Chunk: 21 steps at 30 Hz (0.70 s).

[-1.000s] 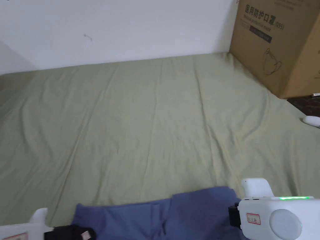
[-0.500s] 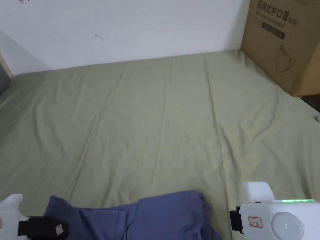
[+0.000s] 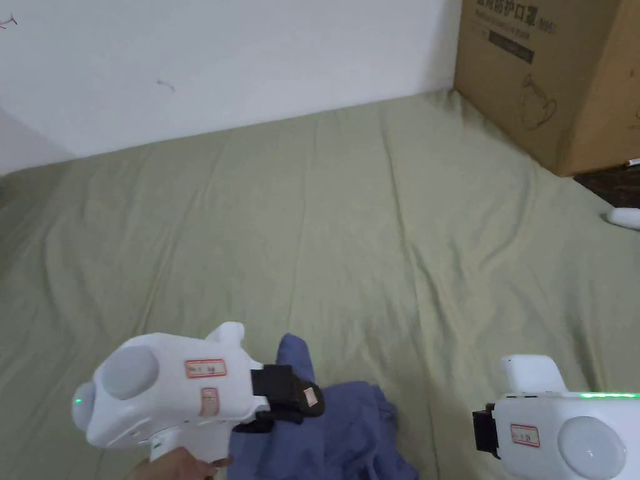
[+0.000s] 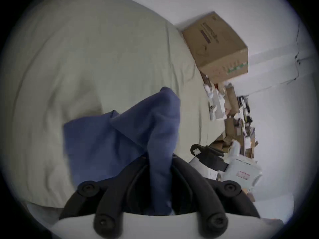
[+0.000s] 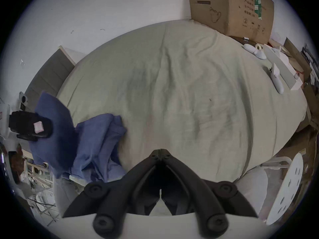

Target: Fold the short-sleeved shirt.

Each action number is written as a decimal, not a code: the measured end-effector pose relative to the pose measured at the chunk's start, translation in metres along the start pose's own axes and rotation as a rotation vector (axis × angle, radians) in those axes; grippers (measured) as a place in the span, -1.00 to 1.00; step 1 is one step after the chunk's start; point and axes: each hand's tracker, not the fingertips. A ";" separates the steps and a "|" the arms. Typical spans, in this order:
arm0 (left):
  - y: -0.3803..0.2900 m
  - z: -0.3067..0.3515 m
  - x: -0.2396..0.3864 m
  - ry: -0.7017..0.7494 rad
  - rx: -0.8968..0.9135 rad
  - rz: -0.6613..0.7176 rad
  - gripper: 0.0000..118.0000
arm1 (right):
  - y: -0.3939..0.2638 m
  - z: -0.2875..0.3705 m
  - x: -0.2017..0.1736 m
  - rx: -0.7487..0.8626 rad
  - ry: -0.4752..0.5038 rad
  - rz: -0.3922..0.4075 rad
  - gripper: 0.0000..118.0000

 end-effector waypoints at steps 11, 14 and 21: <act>-0.003 0.014 0.000 -0.031 0.041 -0.016 0.50 | -0.001 0.005 0.022 0.018 0.007 -0.042 -1.00; -0.008 0.034 -0.024 0.026 0.155 0.014 -0.97 | -0.002 0.000 0.017 0.013 0.024 -0.049 -1.00; -0.040 -0.020 -0.073 -0.035 0.096 0.137 -0.97 | -0.007 -0.007 0.004 -0.011 0.058 -0.006 -1.00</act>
